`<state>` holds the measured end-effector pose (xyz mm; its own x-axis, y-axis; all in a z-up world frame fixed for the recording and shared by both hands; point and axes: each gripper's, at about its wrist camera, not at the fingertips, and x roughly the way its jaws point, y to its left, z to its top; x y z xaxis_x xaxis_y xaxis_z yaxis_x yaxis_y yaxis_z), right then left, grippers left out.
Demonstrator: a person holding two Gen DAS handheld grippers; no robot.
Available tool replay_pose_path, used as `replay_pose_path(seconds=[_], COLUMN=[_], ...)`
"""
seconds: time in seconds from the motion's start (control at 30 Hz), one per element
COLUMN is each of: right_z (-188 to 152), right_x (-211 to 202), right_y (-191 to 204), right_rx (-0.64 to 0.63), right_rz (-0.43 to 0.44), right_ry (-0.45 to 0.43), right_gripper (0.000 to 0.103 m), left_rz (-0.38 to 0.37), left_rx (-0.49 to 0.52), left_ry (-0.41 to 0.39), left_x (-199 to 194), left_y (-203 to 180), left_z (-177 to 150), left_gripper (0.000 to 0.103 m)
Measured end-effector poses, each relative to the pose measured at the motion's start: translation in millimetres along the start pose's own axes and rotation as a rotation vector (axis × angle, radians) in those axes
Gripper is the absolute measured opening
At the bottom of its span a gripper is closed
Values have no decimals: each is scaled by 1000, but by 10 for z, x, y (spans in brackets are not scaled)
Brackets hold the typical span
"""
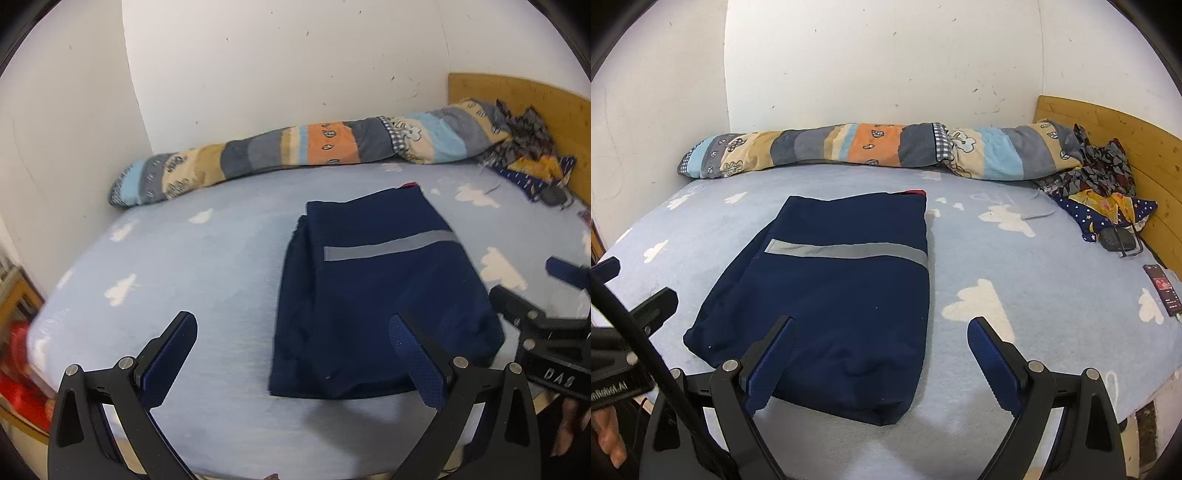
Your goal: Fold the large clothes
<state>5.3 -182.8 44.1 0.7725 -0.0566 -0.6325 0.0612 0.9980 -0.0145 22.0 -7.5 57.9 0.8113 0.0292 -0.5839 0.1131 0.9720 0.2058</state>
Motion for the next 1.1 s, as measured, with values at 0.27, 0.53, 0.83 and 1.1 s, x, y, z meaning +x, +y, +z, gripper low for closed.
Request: replay_pose_path(seconds=[0.27, 0.53, 0.83, 1.1], right_z=[-22, -38, -46, -52], right_x=[-16, 24, 27, 23], right_y=[29, 62, 75, 112], right_rx=[-1, -6, -12, -22], right_rz=[-3, 1, 9, 8], right_ry=[-21, -8, -7, -12], right_gripper=[96, 96, 96, 96], left_rz=[87, 24, 17, 19], left_rx=[-18, -12, -29, -36], left_ry=[-34, 46, 86, 107], left_x=[-26, 107, 181, 217], left_y=[41, 31, 65, 86], left_z=[16, -45, -65, -74], left_gripper=[103, 103, 103, 103])
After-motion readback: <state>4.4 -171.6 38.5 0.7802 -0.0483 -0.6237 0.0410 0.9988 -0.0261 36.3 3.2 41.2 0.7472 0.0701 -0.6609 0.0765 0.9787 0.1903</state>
